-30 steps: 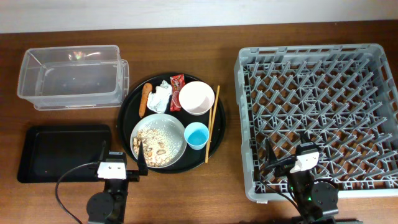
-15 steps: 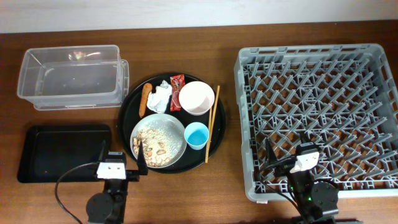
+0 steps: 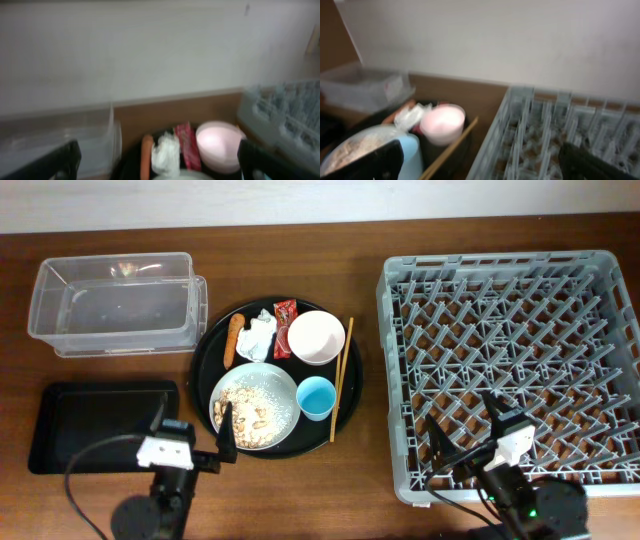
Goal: Sort waste into correct bins and load items into the dishwasher rack
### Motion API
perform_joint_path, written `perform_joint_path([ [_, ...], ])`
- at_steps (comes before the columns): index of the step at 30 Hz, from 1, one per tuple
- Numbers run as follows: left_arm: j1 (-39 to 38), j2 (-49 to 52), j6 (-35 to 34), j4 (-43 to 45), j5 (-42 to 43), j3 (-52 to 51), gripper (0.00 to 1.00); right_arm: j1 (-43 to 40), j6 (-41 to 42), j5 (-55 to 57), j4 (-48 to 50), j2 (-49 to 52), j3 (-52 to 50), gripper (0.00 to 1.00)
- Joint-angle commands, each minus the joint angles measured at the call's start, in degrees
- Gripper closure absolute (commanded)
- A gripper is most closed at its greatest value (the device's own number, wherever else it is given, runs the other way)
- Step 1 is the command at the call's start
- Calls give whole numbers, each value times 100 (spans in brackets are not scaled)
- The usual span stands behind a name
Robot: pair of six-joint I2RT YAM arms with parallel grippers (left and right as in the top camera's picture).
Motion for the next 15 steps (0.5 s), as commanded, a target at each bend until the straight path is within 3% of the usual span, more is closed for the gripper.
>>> perform_joint_path([
  [1,35,1528,-162,-776,387,1547,1,-33,118,-76,-938,1158,1178,2],
  [5,35,3716,-162,-2643,1425,3842,1,-33,116,-122,-2809,3156,3250,2],
  [7,35,4715,-160,-3580,1836,4911,1,-33,116,-337,-3274,3932,4017,2],
  [12,28,5761,-179,-3963,3348,5449,3,-33,118,-1698,-3449,5058,4439,2],
  [13,-4,5906,-179,-4081,3283,5449,11,-33,177,-1764,-3453,5193,4439,2],
  [15,-199,6284,-181,-4538,2931,5449,11,-33,422,-1729,-3442,5412,4439,2],
])
